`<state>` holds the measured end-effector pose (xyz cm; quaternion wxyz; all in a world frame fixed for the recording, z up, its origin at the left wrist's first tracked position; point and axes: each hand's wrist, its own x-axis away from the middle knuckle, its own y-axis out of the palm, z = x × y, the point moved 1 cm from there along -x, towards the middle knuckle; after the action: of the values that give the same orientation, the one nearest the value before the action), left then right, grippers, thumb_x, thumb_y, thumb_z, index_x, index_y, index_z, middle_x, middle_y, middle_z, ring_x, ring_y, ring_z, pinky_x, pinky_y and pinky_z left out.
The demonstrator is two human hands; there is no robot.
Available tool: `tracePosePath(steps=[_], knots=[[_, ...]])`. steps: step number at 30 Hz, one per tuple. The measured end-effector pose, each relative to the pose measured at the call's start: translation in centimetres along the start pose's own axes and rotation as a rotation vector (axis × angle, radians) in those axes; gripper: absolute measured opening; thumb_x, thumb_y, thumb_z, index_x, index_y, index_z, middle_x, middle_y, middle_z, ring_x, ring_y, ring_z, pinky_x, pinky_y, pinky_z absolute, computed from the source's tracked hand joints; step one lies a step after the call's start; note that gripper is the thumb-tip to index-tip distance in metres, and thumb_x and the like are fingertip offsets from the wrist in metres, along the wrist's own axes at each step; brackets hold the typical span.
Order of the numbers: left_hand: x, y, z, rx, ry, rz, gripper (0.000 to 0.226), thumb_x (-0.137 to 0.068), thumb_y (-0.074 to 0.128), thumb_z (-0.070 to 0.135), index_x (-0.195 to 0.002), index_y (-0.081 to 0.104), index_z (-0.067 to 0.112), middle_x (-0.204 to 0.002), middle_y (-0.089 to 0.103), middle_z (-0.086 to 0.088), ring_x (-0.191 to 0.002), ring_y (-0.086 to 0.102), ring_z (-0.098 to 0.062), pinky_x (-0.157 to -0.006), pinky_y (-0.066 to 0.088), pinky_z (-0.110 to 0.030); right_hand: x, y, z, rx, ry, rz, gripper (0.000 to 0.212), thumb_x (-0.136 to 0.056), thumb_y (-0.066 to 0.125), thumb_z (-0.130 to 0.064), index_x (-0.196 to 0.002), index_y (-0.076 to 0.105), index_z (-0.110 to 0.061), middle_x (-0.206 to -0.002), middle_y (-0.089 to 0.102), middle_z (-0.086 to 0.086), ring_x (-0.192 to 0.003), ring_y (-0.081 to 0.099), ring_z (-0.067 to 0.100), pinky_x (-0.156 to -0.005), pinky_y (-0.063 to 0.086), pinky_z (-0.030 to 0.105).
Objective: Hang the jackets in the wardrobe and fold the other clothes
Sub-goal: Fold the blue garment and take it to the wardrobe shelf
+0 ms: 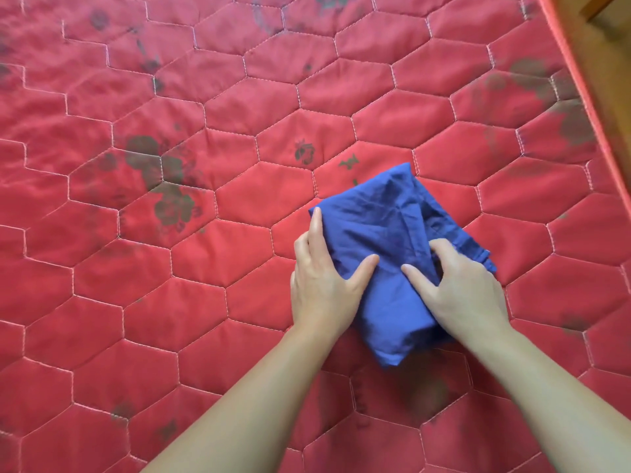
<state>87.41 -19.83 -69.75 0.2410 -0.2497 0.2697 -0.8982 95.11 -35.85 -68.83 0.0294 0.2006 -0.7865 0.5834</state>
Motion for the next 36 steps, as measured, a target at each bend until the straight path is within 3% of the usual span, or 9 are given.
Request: tracePosePath(steps=[4,11,14,17,20,23,26,31,36], knots=[[-1.1,-0.1,0.3,-0.203,0.041,-0.062,0.097,-0.076,0.067,0.06,-0.148,0.004,0.047,-0.136,0.033,0.006,-0.108,0.057,-0.022,-0.085,0.05,-0.044,2.9,-1.0,-2.7,-0.134,-0.302,0.325,0.038,-0.082,0.06,-0.036,-0.114,0.064,-0.017,-0.115,0.059,0.006,-0.108,0.053,0.024,-0.093,0.035,0.041],[-3.4,-1.1,2.6,-0.075,-0.138,-0.124,0.087,-0.075,0.072,0.058,-0.144,0.024,0.036,-0.133,0.049,0.006,-0.117,0.054,-0.018,-0.089,0.045,-0.035,7.3,3.3,-0.4,-0.065,-0.295,-0.059,0.052,-0.091,0.042,-0.047,-0.14,0.046,-0.029,-0.149,0.043,-0.005,-0.138,0.038,0.016,-0.114,0.02,0.046],[-6.1,-2.3,3.9,0.18,-0.334,-0.167,0.052,-0.076,0.076,0.047,-0.114,0.052,0.022,-0.108,0.062,0.003,-0.09,0.061,-0.014,-0.077,0.051,-0.032,7.0,2.7,-0.2,-0.096,-0.25,-0.026,0.052,-0.088,0.045,-0.044,-0.136,0.051,-0.027,-0.147,0.046,-0.005,-0.139,0.038,0.015,-0.115,0.019,0.045],[-8.0,-3.9,4.4,0.346,-0.5,-0.471,0.024,-0.079,0.079,0.027,-0.098,0.067,0.017,-0.083,0.067,0.0,-0.061,0.064,-0.011,-0.061,0.059,-0.029,7.8,2.3,0.4,-0.095,-0.105,0.096,0.052,-0.077,0.052,-0.043,-0.125,0.062,-0.027,-0.141,0.051,0.001,-0.131,0.044,0.024,-0.113,0.02,0.047],[-8.5,-5.1,3.4,0.148,-0.5,-0.695,0.019,-0.081,0.076,0.026,-0.095,0.074,0.014,-0.08,0.064,-0.004,-0.069,0.06,-0.018,-0.068,0.061,-0.034,9.1,1.9,0.7,-0.151,0.268,0.209,0.06,-0.07,0.068,-0.04,-0.127,0.058,-0.027,-0.134,0.048,0.008,-0.12,0.045,0.031,-0.101,0.033,0.049],[-7.7,-6.0,1.9,0.107,-0.624,-0.782,0.026,-0.083,0.073,0.018,-0.106,0.069,0.006,-0.091,0.064,-0.01,-0.077,0.061,-0.022,-0.07,0.061,-0.041,9.9,1.6,0.5,-0.484,0.64,0.121,0.073,-0.069,0.08,-0.038,-0.132,0.047,-0.02,-0.127,0.048,0.008,-0.112,0.052,0.029,-0.096,0.041,0.043],[-6.5,-6.6,0.7,0.136,-0.735,-0.868,0.018,-0.084,0.067,0.008,-0.101,0.066,0.006,-0.086,0.07,-0.007,-0.076,0.068,-0.021,-0.075,0.06,-0.046,9.4,1.3,0.2,-0.727,0.757,0.014,0.061,-0.069,0.078,-0.05,-0.114,0.054,-0.018,-0.108,0.063,0.0,-0.096,0.061,0.02,-0.082,0.045,0.035],[-5.2,-6.2,0.6,0.135,-0.709,-0.841,0.042,-0.078,0.075,0.048,-0.106,0.068,0.017,-0.094,0.074,-0.003,-0.083,0.072,-0.023,-0.07,0.06,-0.041,8.3,1.7,-0.3,-1.029,0.87,-0.119,0.044,-0.072,0.08,-0.043,-0.101,0.067,-0.013,-0.091,0.072,-0.001,-0.085,0.068,0.018,-0.079,0.053,0.032],[-4.2,-6.5,0.6,0.252,-0.571,-0.737,0.025,-0.086,0.07,0.039,-0.102,0.069,0.02,-0.088,0.075,0.004,-0.075,0.072,-0.013,-0.071,0.061,-0.033,8.0,1.5,-1.4,-1.266,0.849,-0.045,0.014,-0.082,0.074,-0.021,-0.093,0.069,-0.014,-0.091,0.075,0.003,-0.085,0.071,0.021,-0.085,0.054,0.037]])
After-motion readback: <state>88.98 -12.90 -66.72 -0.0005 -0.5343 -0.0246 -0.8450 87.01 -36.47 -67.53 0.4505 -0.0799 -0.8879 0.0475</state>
